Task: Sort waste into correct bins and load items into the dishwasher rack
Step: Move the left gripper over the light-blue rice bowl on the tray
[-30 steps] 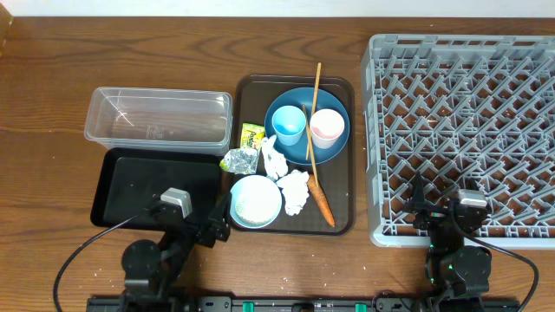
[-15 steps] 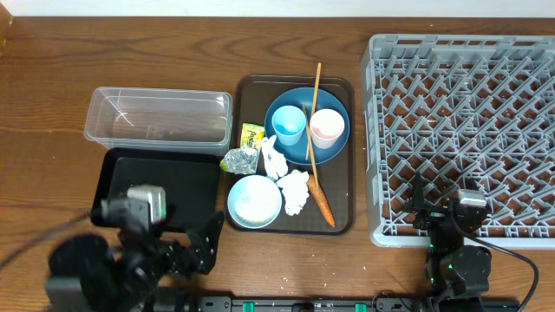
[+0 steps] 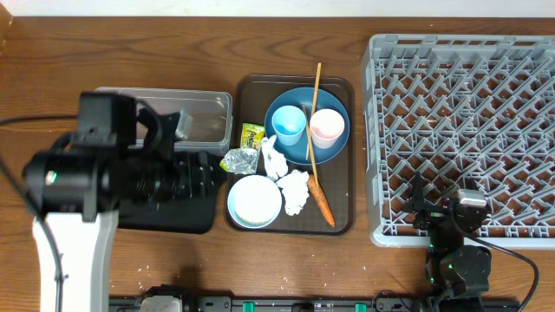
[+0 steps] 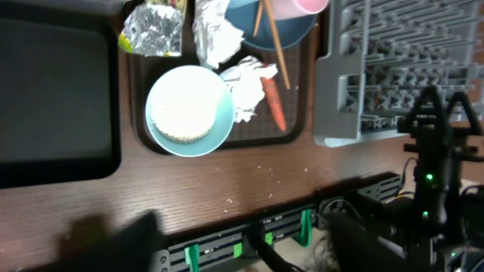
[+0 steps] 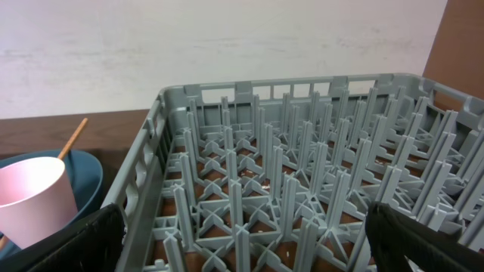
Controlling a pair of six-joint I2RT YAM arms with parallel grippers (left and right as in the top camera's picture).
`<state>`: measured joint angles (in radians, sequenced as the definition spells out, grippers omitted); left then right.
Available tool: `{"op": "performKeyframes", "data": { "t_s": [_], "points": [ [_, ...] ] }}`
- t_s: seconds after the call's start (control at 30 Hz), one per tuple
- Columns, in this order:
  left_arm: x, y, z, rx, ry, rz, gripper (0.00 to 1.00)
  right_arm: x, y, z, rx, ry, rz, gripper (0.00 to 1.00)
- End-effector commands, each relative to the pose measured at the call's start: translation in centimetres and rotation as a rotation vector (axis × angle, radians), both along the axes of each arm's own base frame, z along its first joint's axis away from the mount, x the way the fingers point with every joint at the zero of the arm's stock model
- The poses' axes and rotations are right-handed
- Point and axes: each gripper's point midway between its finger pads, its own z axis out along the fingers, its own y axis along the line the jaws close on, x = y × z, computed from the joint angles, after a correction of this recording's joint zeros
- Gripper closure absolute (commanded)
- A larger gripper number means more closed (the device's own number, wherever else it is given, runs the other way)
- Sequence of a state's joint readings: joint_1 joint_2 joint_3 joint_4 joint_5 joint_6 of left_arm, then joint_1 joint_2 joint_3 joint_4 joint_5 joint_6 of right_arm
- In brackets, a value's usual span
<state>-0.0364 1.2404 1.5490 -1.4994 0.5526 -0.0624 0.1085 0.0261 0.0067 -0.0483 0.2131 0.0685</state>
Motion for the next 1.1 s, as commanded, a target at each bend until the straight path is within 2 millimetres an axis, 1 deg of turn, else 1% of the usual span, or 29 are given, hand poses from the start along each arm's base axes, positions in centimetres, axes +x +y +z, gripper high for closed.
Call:
{"op": "performKeyframes", "data": {
  "t_s": [0.0, 0.07, 0.1, 0.13, 0.17, 0.27, 0.37, 0.47, 0.53, 0.57, 0.63, 0.7, 0.87, 0.93, 1.0, 1.07],
  "points": [
    [0.2, 0.5, -0.5, 0.046, 0.004, -0.010, 0.66, 0.0, 0.3, -0.1, 0.004, 0.004, 0.013, 0.01],
    [0.0, 1.4, -1.0, 0.105, 0.010, 0.019, 0.81, 0.0, 0.3, -0.1, 0.004, 0.004, 0.013, 0.01],
    [-0.1, 1.9, -1.1, 0.141, 0.009, 0.041, 0.91, 0.0, 0.3, -0.1, 0.004, 0.004, 0.013, 0.01],
    [-0.3, 2.7, -1.3, 0.191, 0.006, 0.077, 0.94, 0.0, 0.3, -0.1, 0.004, 0.004, 0.013, 0.01],
    [-0.6, 3.2, -1.4, 0.225, 0.000, 0.105, 0.94, 0.0, 0.3, -0.1, 0.004, 0.004, 0.013, 0.01],
    [-1.1, 4.3, -1.3, 0.287, -0.037, 0.181, 0.94, 0.0, 0.3, -0.1, 0.004, 0.004, 0.013, 0.01],
    [-1.4, 3.8, -1.5, 0.267, -0.075, 0.199, 0.94, 0.0, 0.3, -0.1, 0.004, 0.004, 0.013, 0.01],
    [-1.5, 3.0, -2.7, 0.239, -0.087, 0.219, 0.94, 0.0, 0.3, -0.1, 0.004, 0.004, 0.013, 0.01],
    [-1.4, 2.5, -4.1, 0.217, -0.070, 0.246, 0.94, 0.0, 0.3, -0.1, 0.004, 0.004, 0.013, 0.01],
    [-1.3, 2.2, -4.8, 0.213, -0.066, 0.245, 0.90, 0.0, 0.3, -0.1, 0.004, 0.004, 0.013, 0.01],
    [-0.8, 1.8, -5.8, 0.212, -0.065, 0.231, 0.77, 0.0, 0.3, -0.1, 0.004, 0.004, 0.013, 0.01],
    [-0.8, 1.7, -6.4, 0.217, -0.047, 0.226, 0.77, 0.0, 0.3, -0.1, 0.004, 0.004, 0.013, 0.01],
    [-0.1, 1.2, -6.6, 0.205, -0.047, 0.214, 0.77, 0.0, 0.3, -0.1, 0.004, 0.004, 0.013, 0.01],
    [-0.1, 0.7, -6.7, 0.205, -0.050, 0.194, 0.76, 0.0, 0.3, -0.1, 0.004, 0.004, 0.013, 0.01],
    [-0.1, -0.3, -6.9, 0.204, -0.044, 0.165, 0.75, 0.0, 0.3, -0.1, 0.004, 0.004, 0.013, 0.01],
    [0.0, -1.2, -7.3, 0.220, -0.037, 0.148, 0.72, 0.0, 0.3, -0.1, 0.004, 0.004, 0.013, 0.01]
  ]
}}
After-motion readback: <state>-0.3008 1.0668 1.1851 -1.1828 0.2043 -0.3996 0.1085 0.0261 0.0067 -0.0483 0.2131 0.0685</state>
